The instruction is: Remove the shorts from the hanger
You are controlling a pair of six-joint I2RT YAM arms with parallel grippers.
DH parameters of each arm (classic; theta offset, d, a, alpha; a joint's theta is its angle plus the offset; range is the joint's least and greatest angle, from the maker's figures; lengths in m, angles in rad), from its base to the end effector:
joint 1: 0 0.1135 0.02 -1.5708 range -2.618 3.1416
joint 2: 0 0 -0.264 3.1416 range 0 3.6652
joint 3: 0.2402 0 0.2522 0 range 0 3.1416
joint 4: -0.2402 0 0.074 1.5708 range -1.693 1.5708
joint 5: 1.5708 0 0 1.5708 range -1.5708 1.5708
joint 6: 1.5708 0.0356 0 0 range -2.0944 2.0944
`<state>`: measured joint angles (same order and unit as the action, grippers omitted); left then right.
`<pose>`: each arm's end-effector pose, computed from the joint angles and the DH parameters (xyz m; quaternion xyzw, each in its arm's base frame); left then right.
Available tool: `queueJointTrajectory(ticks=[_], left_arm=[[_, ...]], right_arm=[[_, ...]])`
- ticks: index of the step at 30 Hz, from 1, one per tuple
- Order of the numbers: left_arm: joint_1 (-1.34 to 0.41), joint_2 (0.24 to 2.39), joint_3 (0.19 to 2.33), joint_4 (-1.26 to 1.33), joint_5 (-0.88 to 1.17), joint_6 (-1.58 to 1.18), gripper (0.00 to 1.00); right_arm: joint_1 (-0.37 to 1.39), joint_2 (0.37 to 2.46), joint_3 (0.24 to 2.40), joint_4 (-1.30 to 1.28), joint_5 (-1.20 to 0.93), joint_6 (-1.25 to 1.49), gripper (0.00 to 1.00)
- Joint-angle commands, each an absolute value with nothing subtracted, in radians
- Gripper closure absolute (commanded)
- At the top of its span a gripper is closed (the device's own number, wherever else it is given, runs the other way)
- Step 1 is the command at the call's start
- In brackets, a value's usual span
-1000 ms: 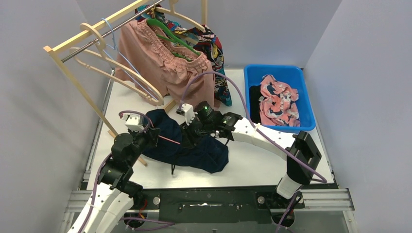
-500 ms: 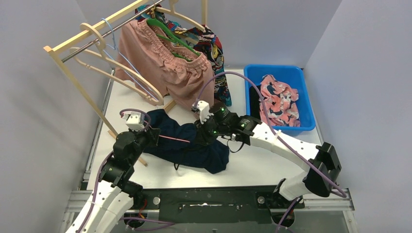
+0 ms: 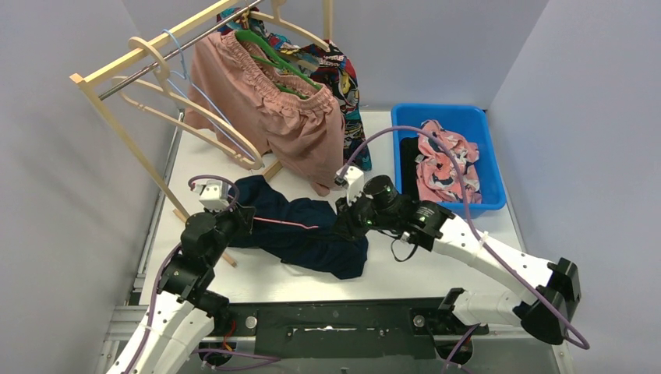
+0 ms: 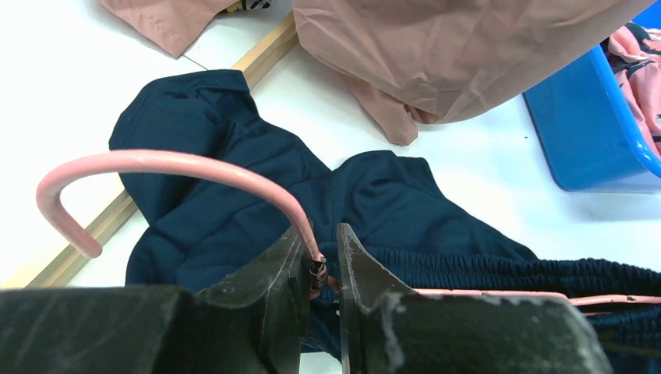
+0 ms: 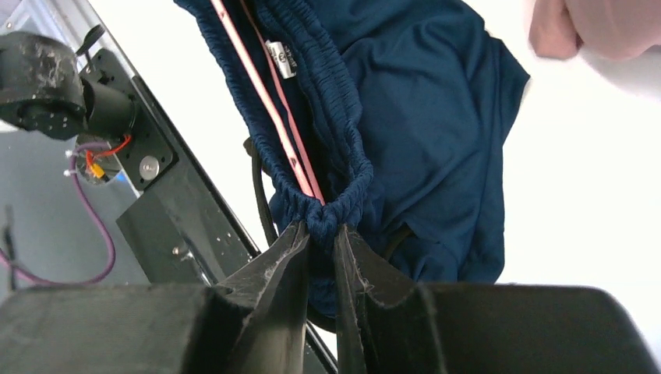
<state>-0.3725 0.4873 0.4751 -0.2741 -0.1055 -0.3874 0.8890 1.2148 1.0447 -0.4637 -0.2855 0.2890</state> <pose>0.1293 -0.0465 0.2632 -0.0375 0.7994 -0.1826 0.5712 0.1603 0.2134 0.3146 -0.3224 0.8247 0.3538 0.3011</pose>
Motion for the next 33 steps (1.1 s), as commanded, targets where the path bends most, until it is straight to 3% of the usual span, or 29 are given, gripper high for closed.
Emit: queueJointTrajectory(ticks=[1, 6, 17, 23, 25, 28, 33], left_arm=[[-0.37, 0.473, 0.492, -0.25, -0.197, -0.388, 1.0], [-0.37, 0.471, 0.491, -0.247, -0.205, -0.39, 1.0], [-0.37, 0.474, 0.49, -0.247, -0.204, -0.391, 1.0], [-0.37, 0.485, 0.483, -0.229, -0.169, -0.387, 1.0], [-0.37, 0.49, 0.471, -0.203, -0.122, -0.384, 1.0], [-0.371, 0.506, 0.476, -0.196, -0.07, -0.383, 1.0], [-0.373, 0.494, 0.476, -0.191, -0.063, -0.385, 1.0]], right_arm=[[0.894, 1.106, 0.963, -0.447, -0.297, 0.241, 0.97], [0.902, 1.023, 0.872, -0.408, -0.463, 0.222, 0.95], [0.902, 1.1, 0.913, -0.463, -0.332, 0.179, 0.92], [0.9, 1.044, 0.947, -0.416, -0.179, 0.138, 0.74], [0.9, 1.0, 0.913, -0.356, -0.173, 0.136, 0.58], [0.9, 0.975, 0.928, -0.355, -0.109, 0.156, 0.44], [0.901, 0.974, 0.929, -0.342, -0.105, 0.148, 0.36]])
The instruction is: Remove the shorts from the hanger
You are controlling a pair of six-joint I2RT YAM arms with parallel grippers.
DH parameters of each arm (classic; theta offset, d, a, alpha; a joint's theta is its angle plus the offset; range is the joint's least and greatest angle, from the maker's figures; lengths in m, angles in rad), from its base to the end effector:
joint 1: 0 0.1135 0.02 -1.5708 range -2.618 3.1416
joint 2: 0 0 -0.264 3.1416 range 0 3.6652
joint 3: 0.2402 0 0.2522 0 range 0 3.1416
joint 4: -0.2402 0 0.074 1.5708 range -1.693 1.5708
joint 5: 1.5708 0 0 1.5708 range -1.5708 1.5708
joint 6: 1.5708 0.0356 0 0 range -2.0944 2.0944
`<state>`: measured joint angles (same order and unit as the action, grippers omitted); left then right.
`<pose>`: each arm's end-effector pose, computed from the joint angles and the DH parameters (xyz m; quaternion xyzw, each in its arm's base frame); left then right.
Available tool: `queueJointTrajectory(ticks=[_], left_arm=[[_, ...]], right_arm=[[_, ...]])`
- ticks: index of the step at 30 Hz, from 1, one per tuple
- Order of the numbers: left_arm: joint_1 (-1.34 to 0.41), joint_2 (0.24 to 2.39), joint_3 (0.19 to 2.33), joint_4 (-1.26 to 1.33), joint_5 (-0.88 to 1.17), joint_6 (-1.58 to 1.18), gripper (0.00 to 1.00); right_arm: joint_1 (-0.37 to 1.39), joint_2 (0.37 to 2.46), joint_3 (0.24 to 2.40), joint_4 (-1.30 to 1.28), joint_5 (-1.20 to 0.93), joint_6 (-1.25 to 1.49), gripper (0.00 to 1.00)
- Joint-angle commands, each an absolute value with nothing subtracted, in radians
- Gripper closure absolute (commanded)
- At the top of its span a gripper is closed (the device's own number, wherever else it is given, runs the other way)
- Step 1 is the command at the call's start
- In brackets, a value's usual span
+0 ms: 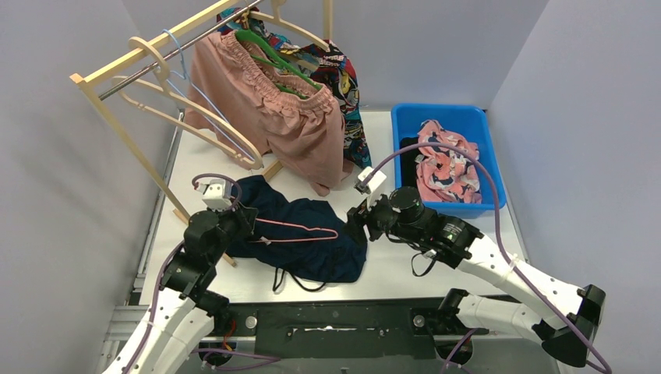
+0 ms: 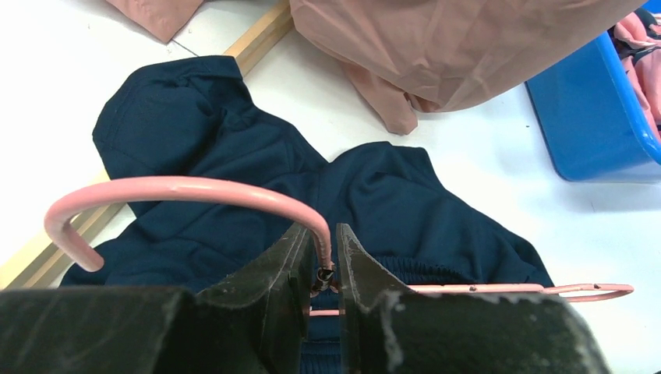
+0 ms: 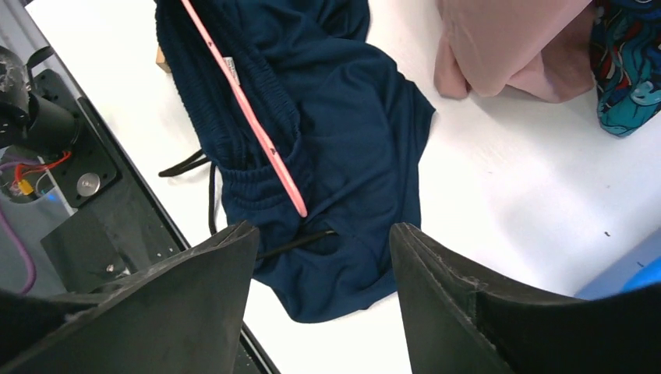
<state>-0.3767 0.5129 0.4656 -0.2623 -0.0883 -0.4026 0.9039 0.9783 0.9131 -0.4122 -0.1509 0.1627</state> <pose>0.1330 -0.0492 0.2580 -0.0365 0.8065 -0.1908 0.5584 0.1306 0.1745 0.3262 -0.3450 0.7798 0.3190 0.4137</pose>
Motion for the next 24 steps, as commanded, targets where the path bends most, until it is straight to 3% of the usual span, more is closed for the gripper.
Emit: queueJointTrajectory(ticks=[1, 6, 10, 14, 18, 24], left_arm=[[-0.373, 0.491, 0.474, -0.189, -0.063, -0.386, 1.0], [-0.374, 0.466, 0.469, -0.18, -0.044, -0.39, 1.0], [-0.375, 0.452, 0.465, -0.18, -0.038, -0.39, 1.0], [-0.377, 0.454, 0.459, -0.172, -0.029, -0.387, 1.0], [-0.379, 0.467, 0.466, -0.179, -0.023, -0.387, 1.0], [-0.379, 0.488, 0.471, -0.198, -0.086, -0.374, 1.0]], right_arm=[[0.901, 0.97, 0.905, -0.3, -0.111, 0.143, 0.35], [0.906, 0.978, 0.715, -0.008, -0.263, 0.071, 0.25], [0.908, 1.043, 0.673, 0.093, -0.309, 0.057, 0.25], [0.909, 1.132, 0.735, 0.029, -0.405, 0.061, 0.31], [0.916, 1.196, 0.809, -0.06, -0.403, 0.07, 0.51], [0.919, 1.171, 0.783, -0.071, -0.377, 0.075, 0.9]])
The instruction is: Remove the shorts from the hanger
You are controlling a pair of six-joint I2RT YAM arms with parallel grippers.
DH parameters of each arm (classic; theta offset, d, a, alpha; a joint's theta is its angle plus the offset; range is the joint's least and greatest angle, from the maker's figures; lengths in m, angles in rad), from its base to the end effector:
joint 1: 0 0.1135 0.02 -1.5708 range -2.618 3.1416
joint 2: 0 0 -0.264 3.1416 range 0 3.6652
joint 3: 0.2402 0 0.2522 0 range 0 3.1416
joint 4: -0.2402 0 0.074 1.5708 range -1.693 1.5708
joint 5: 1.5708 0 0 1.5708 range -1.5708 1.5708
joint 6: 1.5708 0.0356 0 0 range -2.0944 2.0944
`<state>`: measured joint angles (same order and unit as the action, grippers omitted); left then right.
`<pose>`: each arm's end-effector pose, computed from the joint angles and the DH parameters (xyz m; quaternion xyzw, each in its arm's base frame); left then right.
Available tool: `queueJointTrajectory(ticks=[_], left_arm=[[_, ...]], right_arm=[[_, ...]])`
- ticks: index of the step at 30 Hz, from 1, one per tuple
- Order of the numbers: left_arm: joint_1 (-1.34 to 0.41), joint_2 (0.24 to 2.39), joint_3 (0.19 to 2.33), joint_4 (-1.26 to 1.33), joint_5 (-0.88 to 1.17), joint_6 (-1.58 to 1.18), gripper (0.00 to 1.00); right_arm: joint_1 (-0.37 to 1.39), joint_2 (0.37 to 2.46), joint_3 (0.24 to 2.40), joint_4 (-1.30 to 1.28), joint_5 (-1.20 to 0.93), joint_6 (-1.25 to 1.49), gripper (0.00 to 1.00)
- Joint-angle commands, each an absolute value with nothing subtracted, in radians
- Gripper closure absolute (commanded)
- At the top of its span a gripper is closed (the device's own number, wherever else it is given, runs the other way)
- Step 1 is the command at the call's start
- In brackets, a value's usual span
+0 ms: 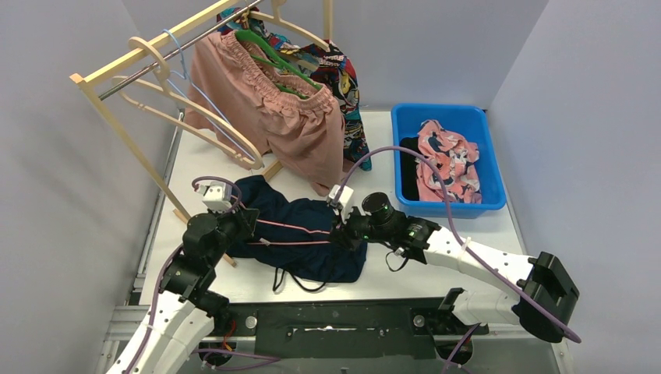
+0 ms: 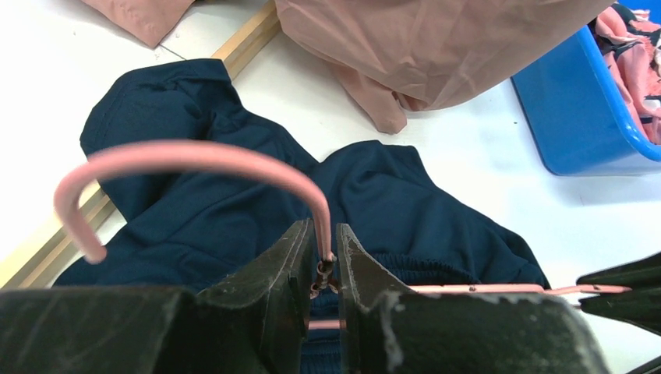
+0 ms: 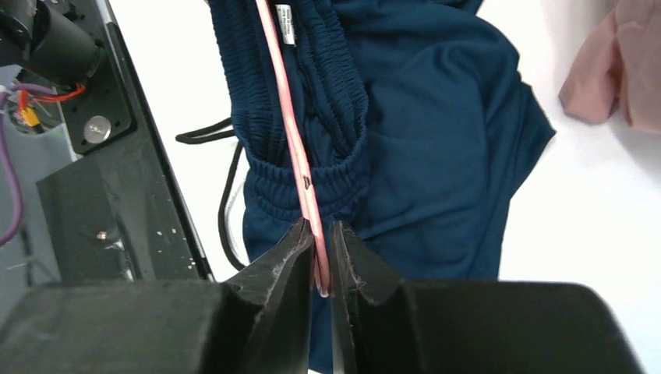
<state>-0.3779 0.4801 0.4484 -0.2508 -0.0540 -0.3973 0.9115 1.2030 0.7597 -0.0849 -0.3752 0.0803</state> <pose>0.1288 -0.0491 0.2571 -0.0240 0.7991 -0.2069 0.5639 0.1518 0.2171 0.2550 -0.4289 0.7419 0.3751 0.3534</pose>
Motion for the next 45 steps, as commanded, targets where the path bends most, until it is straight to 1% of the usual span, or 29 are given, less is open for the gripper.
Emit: queueJointTrajectory(ticks=[1, 2, 3, 11, 15, 16, 18, 20, 23, 24, 27, 28, 32, 33, 36, 37, 38, 41, 43, 45], left_arm=[[-0.38, 0.488, 0.471, -0.199, -0.08, -0.376, 1.0], [-0.38, 0.486, 0.471, -0.198, -0.073, -0.376, 1.0], [-0.38, 0.482, 0.47, -0.197, -0.069, -0.377, 1.0], [-0.379, 0.449, 0.463, -0.198, -0.083, -0.373, 1.0], [-0.38, 0.449, 0.465, -0.199, -0.075, -0.373, 1.0], [-0.379, 0.449, 0.465, -0.198, -0.07, -0.374, 1.0], [-0.379, 0.448, 0.465, -0.199, -0.065, -0.374, 1.0], [-0.379, 0.448, 0.465, -0.199, -0.073, -0.373, 1.0], [-0.379, 0.452, 0.466, -0.199, -0.077, -0.371, 1.0], [-0.379, 0.454, 0.467, -0.199, -0.074, -0.371, 1.0], [-0.379, 0.454, 0.469, -0.2, -0.064, -0.373, 1.0], [-0.379, 0.452, 0.471, -0.204, -0.067, -0.373, 1.0], [-0.379, 0.451, 0.472, -0.208, -0.063, -0.372, 1.0], [-0.379, 0.452, 0.472, -0.205, -0.056, -0.37, 0.87], [-0.377, 0.457, 0.478, -0.196, -0.034, -0.361, 0.53], [-0.377, 0.456, 0.485, -0.202, -0.027, -0.361, 0.47], [-0.378, 0.451, 0.493, -0.211, -0.02, -0.36, 0.44], [-0.38, 0.428, 0.497, -0.212, 0.033, -0.364, 0.42], [-0.38, 0.406, 0.485, -0.173, 0.11, -0.36, 0.41], [-0.38, 0.384, 0.476, -0.128, 0.207, -0.361, 0.37]], right_arm=[[0.919, 1.164, 0.78, -0.073, -0.376, 0.08, 0.96], [0.918, 1.157, 0.771, -0.066, -0.376, 0.084, 0.99], [0.918, 1.152, 0.762, -0.054, -0.381, 0.089, 1.0], [0.922, 1.147, 0.797, -0.071, -0.392, 0.096, 1.0], [0.921, 1.127, 0.779, -0.033, -0.41, 0.1, 1.0], [0.923, 1.126, 0.768, -0.007, -0.421, 0.105, 0.98], [0.927, 1.131, 0.738, 0.067, -0.432, 0.109, 0.84], [0.93, 1.146, 0.719, 0.102, -0.459, 0.099, 0.76], [0.942, 1.164, 0.717, 0.037, -0.486, 0.054, 0.68], [0.944, 1.161, 0.71, 0.012, -0.479, 0.043, 0.69], [0.946, 1.129, 0.701, -0.017, -0.435, 0.023, 0.92], [0.946, 1.114, 0.702, -0.016, -0.421, 0.022, 0.99], [0.946, 1.051, 0.716, -0.029, -0.445, 0.016, 1.0], [0.946, 1.037, 0.714, -0.031, -0.445, 0.01, 1.0], [0.946, 0.999, 0.706, -0.05, -0.403, 0.008, 1.0], [0.946, 0.99, 0.704, -0.055, -0.386, 0.014, 1.0], [0.945, 0.983, 0.703, -0.064, -0.373, 0.018, 1.0], [0.945, 0.969, 0.705, -0.108, -0.361, 0.017, 1.0], [0.943, 0.965, 0.712, -0.14, -0.324, 0.041, 1.0], [0.94, 0.962, 0.715, -0.167, -0.279, 0.067, 1.0]])
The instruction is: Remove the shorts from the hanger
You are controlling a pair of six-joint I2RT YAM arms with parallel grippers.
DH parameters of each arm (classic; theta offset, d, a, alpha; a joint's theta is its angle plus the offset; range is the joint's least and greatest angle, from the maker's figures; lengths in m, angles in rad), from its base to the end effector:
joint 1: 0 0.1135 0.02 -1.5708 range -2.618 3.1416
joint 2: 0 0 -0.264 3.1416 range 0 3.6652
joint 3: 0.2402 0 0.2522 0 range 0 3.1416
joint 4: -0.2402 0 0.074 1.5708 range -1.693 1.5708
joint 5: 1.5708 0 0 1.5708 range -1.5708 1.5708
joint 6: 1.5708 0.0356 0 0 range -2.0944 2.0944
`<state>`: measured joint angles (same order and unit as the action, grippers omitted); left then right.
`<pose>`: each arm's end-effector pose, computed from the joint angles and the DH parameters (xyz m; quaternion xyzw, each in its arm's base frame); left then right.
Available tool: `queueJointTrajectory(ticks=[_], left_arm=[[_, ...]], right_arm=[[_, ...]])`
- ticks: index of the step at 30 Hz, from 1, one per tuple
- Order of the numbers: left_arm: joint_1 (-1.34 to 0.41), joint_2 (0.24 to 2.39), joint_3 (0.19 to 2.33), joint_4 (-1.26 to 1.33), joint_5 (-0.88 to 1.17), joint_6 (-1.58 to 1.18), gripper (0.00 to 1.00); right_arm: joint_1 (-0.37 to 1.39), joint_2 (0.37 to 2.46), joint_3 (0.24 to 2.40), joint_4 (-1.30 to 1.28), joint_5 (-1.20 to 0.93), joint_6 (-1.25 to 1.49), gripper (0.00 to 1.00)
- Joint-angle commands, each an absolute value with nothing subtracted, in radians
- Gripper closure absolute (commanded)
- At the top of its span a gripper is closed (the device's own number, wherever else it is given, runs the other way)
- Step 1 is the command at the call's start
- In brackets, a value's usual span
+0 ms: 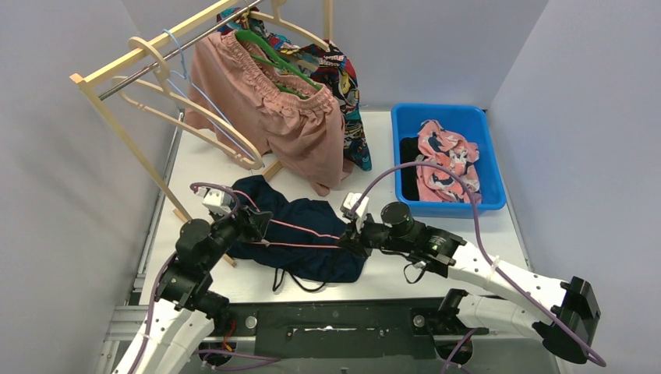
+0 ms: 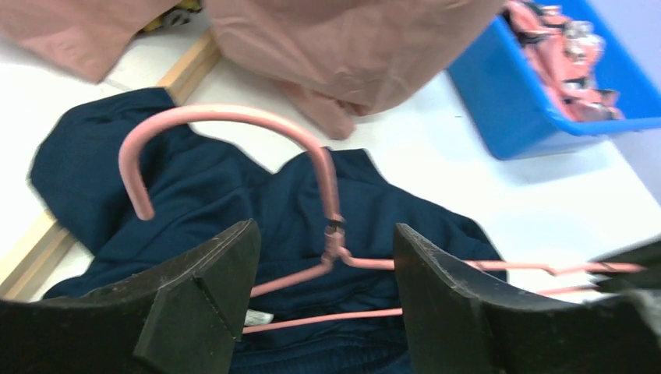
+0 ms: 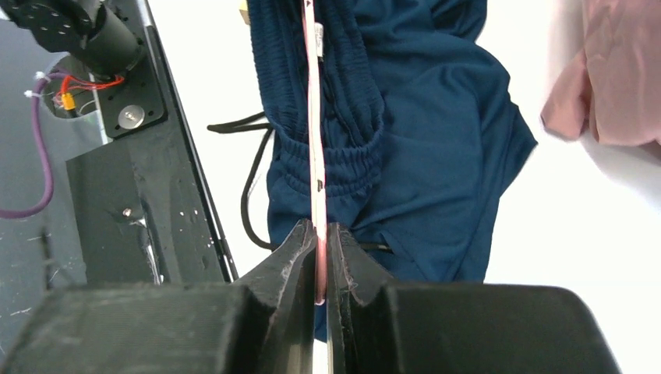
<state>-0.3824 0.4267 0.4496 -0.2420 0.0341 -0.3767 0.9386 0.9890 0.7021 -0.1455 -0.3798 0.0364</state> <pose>0.1203 -0.0497 0.2645 0.0129 0.7800 -0.2441 0.5760 0.1218 0.1886 0.2774 -0.4522 0.7001 0.3884 0.3931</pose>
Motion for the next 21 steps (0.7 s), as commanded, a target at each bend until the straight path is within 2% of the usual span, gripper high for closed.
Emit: queueJointTrajectory(ticks=[1, 4, 6, 15, 21], left_arm=[[-0.38, 0.374, 0.47, -0.1, 0.27, -0.363, 0.35], [-0.377, 0.355, 0.435, -0.016, 0.417, -0.39, 0.25], [-0.377, 0.354, 0.431, -0.004, 0.432, -0.395, 0.24], [-0.367, 0.265, 0.488, -0.14, 0.048, -0.301, 0.23], [-0.359, 0.167, 0.456, -0.125, -0.041, -0.305, 0.23]], right_arm=[[0.936, 0.96, 0.712, -0.167, -0.269, 0.074, 1.0], [0.916, 0.962, 0.703, -0.152, -0.258, 0.085, 1.0], [0.898, 0.968, 0.713, -0.147, -0.278, 0.081, 1.0], [0.827, 0.864, 0.669, -0.098, -0.319, 0.106, 1.0], [0.827, 0.775, 0.665, -0.075, -0.342, 0.092, 1.0]])
